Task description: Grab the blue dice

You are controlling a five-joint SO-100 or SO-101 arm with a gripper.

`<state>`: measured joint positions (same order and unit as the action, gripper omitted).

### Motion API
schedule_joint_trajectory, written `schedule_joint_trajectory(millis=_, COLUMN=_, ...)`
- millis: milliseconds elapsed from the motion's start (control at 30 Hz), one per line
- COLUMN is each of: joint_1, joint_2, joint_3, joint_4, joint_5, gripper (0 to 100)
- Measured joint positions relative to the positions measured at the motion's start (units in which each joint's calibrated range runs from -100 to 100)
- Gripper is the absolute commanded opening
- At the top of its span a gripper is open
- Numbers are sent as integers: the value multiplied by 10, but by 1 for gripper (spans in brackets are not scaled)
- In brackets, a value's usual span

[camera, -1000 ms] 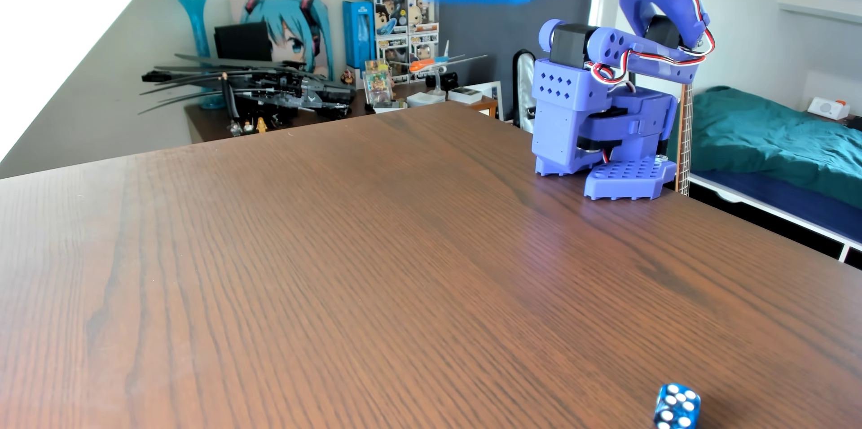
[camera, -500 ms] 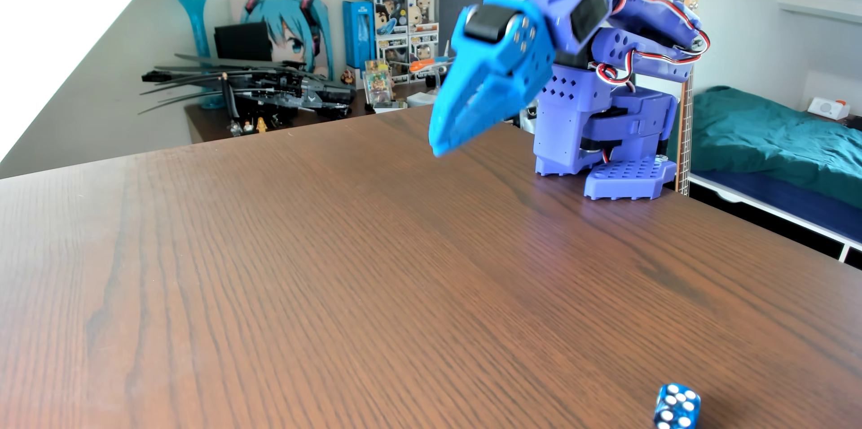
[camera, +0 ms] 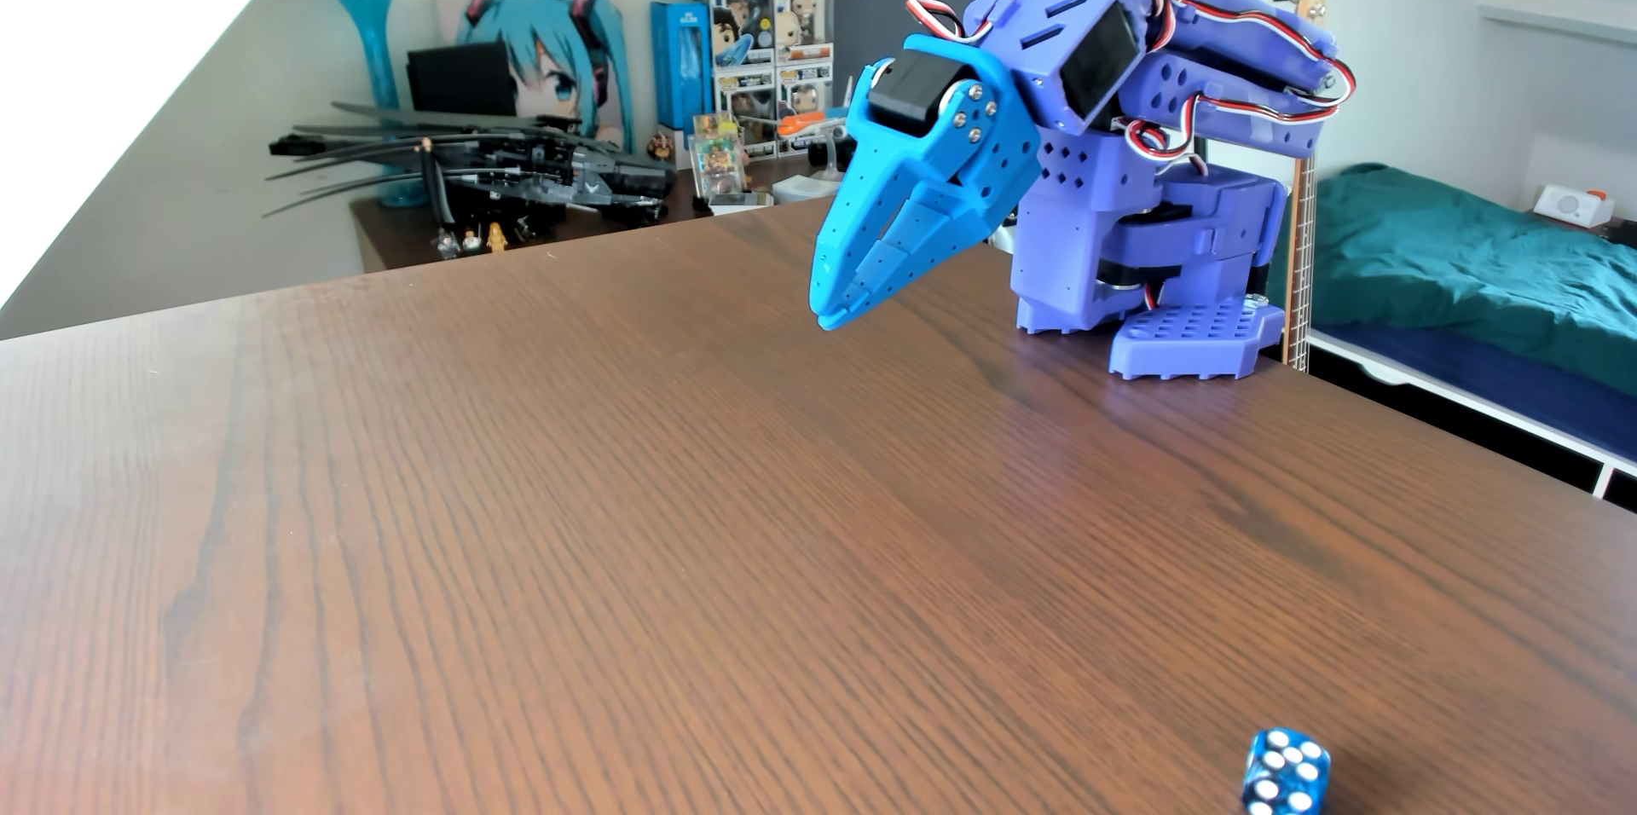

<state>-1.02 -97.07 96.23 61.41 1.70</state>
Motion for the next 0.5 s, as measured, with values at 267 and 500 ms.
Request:
schedule_joint_trajectory(millis=267, joint_1=15, joint_2=-1, joint_3=0, joint_4=55, joint_5=-18, gripper=2)
schedule_joint_trajectory(millis=500, joint_1=15, joint_2=-15, joint_3=0, joint_4=57, joint_5=-23, gripper=2)
